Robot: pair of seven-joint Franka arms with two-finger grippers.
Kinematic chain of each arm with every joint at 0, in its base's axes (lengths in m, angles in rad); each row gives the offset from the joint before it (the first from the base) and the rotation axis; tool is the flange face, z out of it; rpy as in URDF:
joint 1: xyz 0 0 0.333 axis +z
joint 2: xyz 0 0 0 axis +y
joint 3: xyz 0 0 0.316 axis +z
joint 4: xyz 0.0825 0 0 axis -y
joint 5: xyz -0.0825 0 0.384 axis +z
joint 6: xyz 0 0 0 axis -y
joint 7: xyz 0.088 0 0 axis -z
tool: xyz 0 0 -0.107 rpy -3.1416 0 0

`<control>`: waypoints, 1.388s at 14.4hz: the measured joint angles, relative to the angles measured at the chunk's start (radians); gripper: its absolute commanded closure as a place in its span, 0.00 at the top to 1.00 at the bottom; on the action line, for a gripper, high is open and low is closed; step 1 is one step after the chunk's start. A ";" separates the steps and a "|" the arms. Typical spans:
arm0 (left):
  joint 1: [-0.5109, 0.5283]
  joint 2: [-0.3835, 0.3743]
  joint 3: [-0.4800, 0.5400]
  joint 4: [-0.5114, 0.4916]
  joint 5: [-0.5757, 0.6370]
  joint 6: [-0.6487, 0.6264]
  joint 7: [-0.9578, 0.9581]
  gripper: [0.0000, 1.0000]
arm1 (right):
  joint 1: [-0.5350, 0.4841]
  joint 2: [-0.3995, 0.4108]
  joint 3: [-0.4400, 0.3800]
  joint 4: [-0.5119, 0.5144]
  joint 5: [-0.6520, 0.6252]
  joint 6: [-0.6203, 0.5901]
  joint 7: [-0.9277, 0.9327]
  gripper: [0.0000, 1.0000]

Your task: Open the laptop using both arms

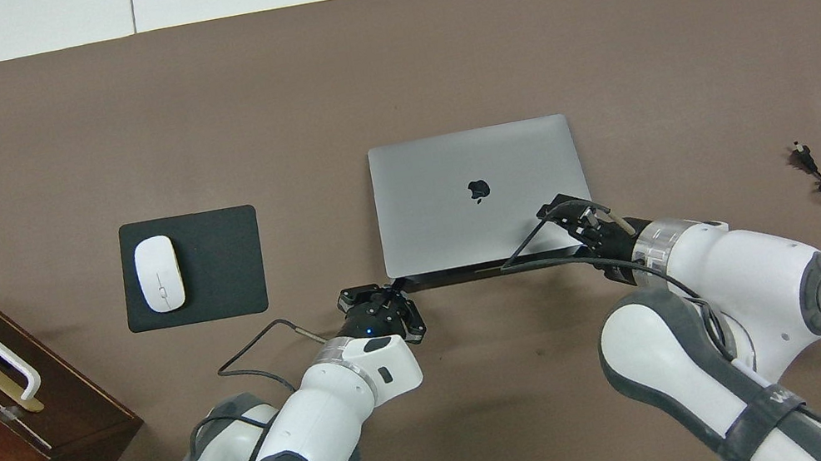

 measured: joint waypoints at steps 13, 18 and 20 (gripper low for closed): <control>-0.001 0.021 0.001 0.026 0.000 0.002 0.000 0.00 | 0.000 0.022 0.000 0.044 0.000 0.017 0.000 1.00; -0.001 0.021 0.001 0.026 0.000 0.003 0.001 0.00 | 0.001 0.057 0.007 0.112 0.011 0.065 0.000 1.00; -0.001 0.021 0.001 0.026 0.000 0.004 0.001 0.00 | 0.001 0.070 0.009 0.161 0.011 0.070 0.000 1.00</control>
